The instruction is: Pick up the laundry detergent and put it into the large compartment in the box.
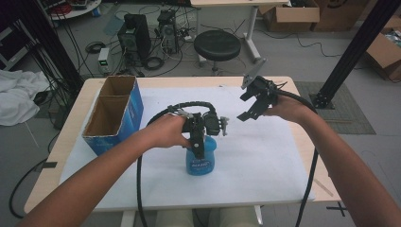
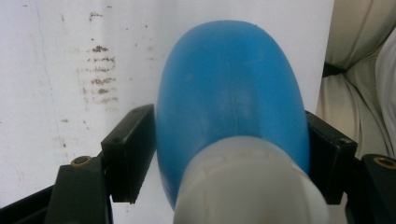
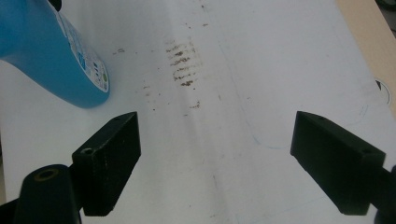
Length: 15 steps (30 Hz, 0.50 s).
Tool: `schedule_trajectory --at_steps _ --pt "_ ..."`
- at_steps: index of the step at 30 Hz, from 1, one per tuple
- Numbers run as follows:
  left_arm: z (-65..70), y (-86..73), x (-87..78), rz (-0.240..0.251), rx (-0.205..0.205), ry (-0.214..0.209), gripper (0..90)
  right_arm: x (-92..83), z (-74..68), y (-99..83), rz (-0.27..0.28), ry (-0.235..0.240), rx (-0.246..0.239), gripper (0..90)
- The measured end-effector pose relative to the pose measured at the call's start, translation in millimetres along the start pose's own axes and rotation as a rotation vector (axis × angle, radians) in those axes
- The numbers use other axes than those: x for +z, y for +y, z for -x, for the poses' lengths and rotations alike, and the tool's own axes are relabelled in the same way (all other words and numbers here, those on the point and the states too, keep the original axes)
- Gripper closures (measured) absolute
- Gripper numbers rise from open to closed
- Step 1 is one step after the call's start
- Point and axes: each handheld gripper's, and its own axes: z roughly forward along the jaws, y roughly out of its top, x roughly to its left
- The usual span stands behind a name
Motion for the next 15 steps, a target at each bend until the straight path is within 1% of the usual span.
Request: schedule_trajectory --at_steps 9,13,15 --pt "0.6 0.0 -0.5 0.003 0.002 0.003 32.4 -0.1 -0.7 0.6 0.000 -0.001 0.002 15.9" --pt "0.9 -0.7 -1.4 0.007 0.006 -0.003 36.4 0.6 -1.0 1.3 0.004 0.000 0.001 15.9" --pt "1.0 -0.9 -1.4 0.006 0.003 -0.002 36.7 0.6 -1.3 1.5 0.001 0.001 -0.001 15.9"
